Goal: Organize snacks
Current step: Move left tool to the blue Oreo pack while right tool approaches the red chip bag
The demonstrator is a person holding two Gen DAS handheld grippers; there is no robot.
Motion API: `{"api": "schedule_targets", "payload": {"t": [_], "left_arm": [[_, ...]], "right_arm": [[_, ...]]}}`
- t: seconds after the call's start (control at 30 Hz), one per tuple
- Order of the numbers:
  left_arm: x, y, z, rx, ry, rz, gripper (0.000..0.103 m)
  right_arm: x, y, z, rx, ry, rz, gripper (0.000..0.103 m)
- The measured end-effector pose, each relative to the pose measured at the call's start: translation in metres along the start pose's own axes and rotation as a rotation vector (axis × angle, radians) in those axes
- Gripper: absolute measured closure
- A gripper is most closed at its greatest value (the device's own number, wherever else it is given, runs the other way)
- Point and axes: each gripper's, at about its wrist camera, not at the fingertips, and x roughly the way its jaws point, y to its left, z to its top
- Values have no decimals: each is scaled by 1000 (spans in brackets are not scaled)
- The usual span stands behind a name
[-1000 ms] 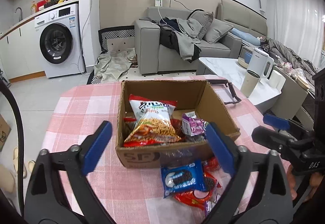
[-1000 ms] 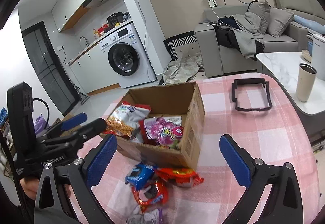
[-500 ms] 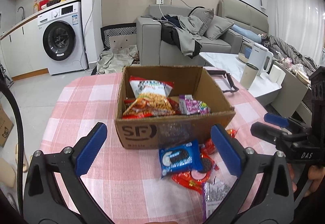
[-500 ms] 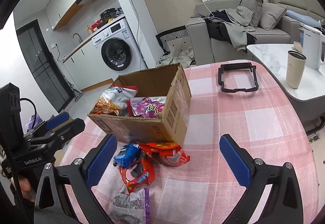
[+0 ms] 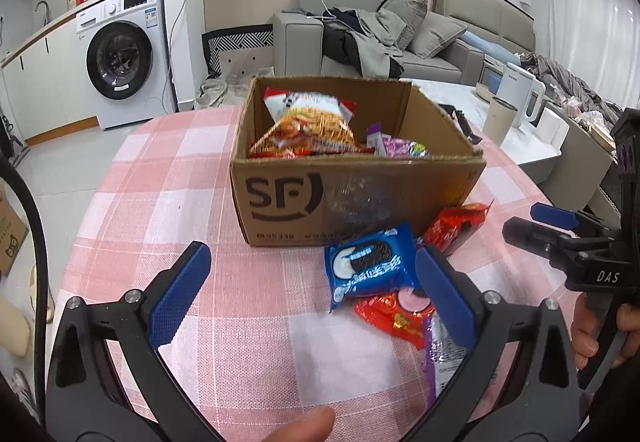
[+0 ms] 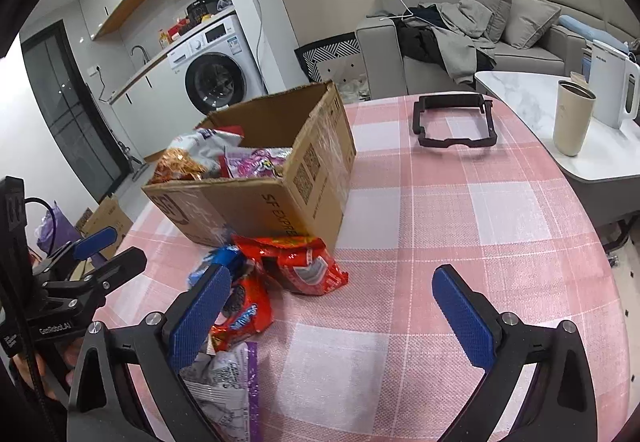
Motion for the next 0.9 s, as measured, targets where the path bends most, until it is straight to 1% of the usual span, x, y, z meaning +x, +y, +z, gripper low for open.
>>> {"api": "schedule_targets", "payload": {"t": [0.17, 0.23, 0.37, 0.57, 0.63, 0.77, 0.9], "left_arm": [[16, 1, -4, -10, 33, -5, 1], [21, -1, -6, 1, 30, 6, 1], [28, -7, -9, 16, 9, -3, 1], [49, -12, -9, 39, 57, -32, 1], [55, -14, -8, 48, 73, -36, 1], [69, -13, -7, 48, 108, -48, 1], [81, -11, -3, 43, 121, -68, 1]], "right_arm": [[16, 3, -4, -14, 29, -8, 1], [22, 3, -5, -12, 45, -1, 1], [33, 5, -7, -18, 63, 5, 1], [51, 7, -6, -20, 100, 27, 1], [55, 7, -5, -14, 103, 27, 2], [64, 8, -4, -22, 126, 36, 10], [69, 10, -4, -31, 133, 43, 13]]}}
